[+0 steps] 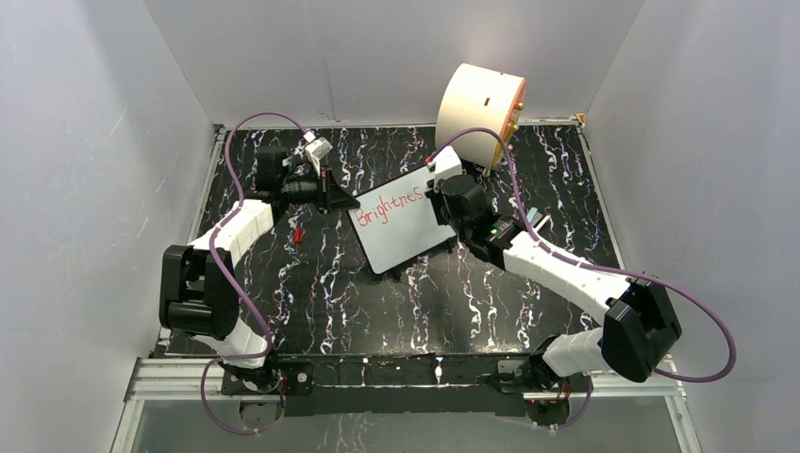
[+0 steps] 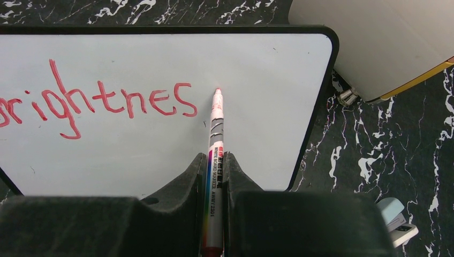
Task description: Write a sentence on the whiteboard
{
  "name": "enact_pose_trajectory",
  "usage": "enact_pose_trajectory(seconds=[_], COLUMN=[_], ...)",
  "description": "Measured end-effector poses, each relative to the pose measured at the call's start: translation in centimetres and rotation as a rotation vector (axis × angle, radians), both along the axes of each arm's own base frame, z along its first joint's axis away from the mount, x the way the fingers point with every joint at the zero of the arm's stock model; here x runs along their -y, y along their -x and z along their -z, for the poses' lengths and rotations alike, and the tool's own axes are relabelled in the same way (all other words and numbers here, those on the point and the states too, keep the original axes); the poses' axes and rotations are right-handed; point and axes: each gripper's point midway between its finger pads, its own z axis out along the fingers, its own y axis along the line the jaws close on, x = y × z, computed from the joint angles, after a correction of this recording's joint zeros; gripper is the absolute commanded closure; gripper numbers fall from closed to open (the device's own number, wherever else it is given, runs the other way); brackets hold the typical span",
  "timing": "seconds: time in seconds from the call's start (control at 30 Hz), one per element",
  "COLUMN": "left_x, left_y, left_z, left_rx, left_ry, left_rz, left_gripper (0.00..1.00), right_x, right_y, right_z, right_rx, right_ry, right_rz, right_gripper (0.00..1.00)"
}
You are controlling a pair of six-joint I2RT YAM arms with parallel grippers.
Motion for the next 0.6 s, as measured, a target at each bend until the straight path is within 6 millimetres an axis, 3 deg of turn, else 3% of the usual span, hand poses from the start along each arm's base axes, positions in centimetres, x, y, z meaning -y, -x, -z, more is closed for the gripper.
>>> enact_pose_trajectory(seconds=[0.6], left_x=[-0.02], left_y=[-0.03], left_z=[0.02], left_rx=[0.000], left_ry=[-0.001], left_rz=[-0.002], left_gripper=[1.00], right_x=[-0.68], right_y=[-0.12], right_z=[-0.34], right_rx=[0.004], right_ry=[-0.019], right_rz=[-0.025], right_gripper=[1.00])
